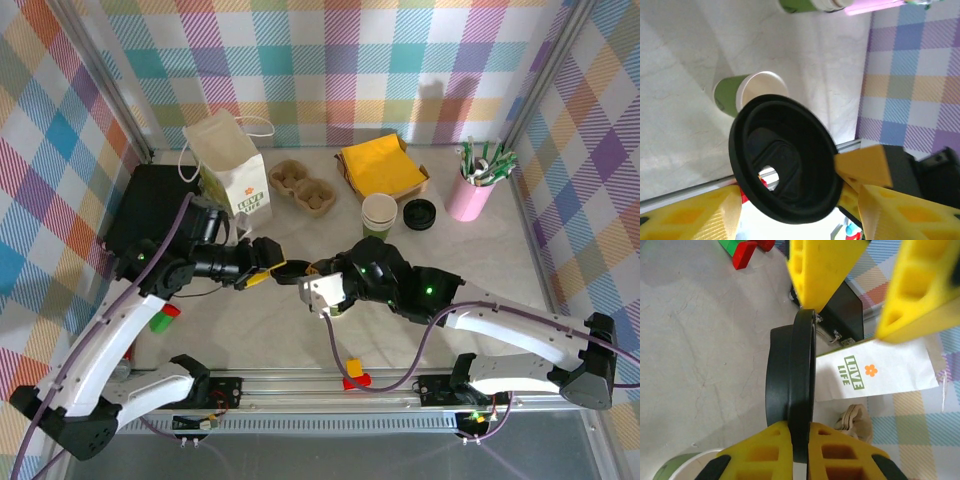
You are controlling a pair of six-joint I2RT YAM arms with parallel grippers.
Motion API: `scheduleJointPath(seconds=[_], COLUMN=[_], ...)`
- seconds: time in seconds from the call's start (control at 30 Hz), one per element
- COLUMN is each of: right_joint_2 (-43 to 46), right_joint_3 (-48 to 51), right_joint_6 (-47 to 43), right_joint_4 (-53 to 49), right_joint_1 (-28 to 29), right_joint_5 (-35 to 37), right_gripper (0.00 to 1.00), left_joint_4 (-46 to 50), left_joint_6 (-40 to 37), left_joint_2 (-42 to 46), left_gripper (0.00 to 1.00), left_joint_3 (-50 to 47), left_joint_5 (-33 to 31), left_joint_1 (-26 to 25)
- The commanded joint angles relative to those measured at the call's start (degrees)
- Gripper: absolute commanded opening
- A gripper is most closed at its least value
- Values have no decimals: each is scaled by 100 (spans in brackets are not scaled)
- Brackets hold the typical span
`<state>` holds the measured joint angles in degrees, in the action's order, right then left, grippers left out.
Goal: Pack the takeout coffee
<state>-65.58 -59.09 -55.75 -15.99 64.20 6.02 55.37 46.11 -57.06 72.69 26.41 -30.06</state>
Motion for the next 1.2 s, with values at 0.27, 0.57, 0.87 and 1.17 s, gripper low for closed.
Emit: scheduleJointPath(seconds=[0.27,0.57,0.87,1.17], right_joint_2=[16,-223,120,565], right_joint_3=[-692,-1611,-1395,-687], right_joint_6=[2668,4960,7490,9113], right_joint_4=[-743,-1765,-1697,-1393], right_joint_1=[48,-105,-1447,-2567], right_joint_5=[80,122,-1963,-3376], right_gripper=[9,9,7,7], left_joint_4=[169,27,-219,-504], left_joint_6=[-407,-509,-533,-520], left_joint_2=[704,903,1002,1014], left_gripper=[67,68,68,68], left_joint_3=[396,98,-332,-744], left_joint_5=[-1046,-1323,-1289,-1248], left_joint_1=[45,45,45,45])
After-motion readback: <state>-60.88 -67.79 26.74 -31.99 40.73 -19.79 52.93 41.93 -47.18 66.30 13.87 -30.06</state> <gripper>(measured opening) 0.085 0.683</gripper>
